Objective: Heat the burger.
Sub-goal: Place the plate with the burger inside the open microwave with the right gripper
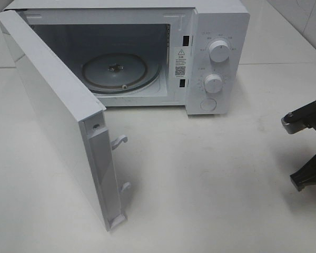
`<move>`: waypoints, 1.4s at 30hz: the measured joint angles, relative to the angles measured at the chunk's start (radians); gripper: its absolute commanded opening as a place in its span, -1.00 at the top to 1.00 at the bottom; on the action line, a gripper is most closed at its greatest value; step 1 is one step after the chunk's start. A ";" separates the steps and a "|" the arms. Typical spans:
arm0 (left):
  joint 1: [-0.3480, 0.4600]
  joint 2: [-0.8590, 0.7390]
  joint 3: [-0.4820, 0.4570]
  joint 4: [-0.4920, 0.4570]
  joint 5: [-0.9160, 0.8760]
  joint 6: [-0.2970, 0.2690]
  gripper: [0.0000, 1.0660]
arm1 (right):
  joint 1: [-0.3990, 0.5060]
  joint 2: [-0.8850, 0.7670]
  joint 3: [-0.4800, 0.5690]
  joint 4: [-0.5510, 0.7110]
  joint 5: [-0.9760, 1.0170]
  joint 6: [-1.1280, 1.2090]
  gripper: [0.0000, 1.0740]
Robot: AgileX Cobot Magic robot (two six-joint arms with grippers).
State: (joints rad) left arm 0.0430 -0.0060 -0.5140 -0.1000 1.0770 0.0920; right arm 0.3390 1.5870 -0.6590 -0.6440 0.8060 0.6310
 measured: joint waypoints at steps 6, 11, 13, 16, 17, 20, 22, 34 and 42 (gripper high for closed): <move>0.000 0.000 0.000 0.000 0.000 0.000 -0.83 | 0.068 -0.054 0.000 -0.004 0.057 -0.002 1.00; 0.000 0.000 0.000 0.000 0.000 0.000 -0.83 | 0.114 -0.092 0.001 -0.003 0.091 -0.008 1.00; 0.000 0.000 0.000 0.000 0.000 0.000 -0.83 | 0.132 -0.108 0.001 -0.003 0.102 -0.011 1.00; 0.000 0.000 0.000 0.000 0.000 0.000 -0.83 | 0.161 -0.129 0.001 -0.003 0.120 -0.021 1.00; 0.000 0.000 0.000 0.000 0.000 0.000 -0.83 | 0.172 -0.137 0.004 -0.003 0.124 -0.027 1.00; 0.000 0.000 0.000 0.000 0.000 0.000 -0.83 | 0.219 -0.160 0.024 -0.002 0.136 -0.037 1.00; 0.000 0.000 0.000 0.000 0.000 0.000 -0.83 | 0.232 -0.165 0.029 0.002 0.139 -0.039 1.00; 0.000 0.000 0.000 0.000 0.000 0.000 -0.83 | 0.403 -0.248 0.083 0.011 0.182 -0.052 1.00; 0.000 0.000 0.000 0.000 0.000 0.000 -0.83 | 0.511 -0.263 0.083 0.010 0.218 -0.069 1.00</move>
State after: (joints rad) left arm 0.0430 -0.0060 -0.5140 -0.1000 1.0770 0.0920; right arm 0.8500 1.3240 -0.5760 -0.6340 1.0240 0.5620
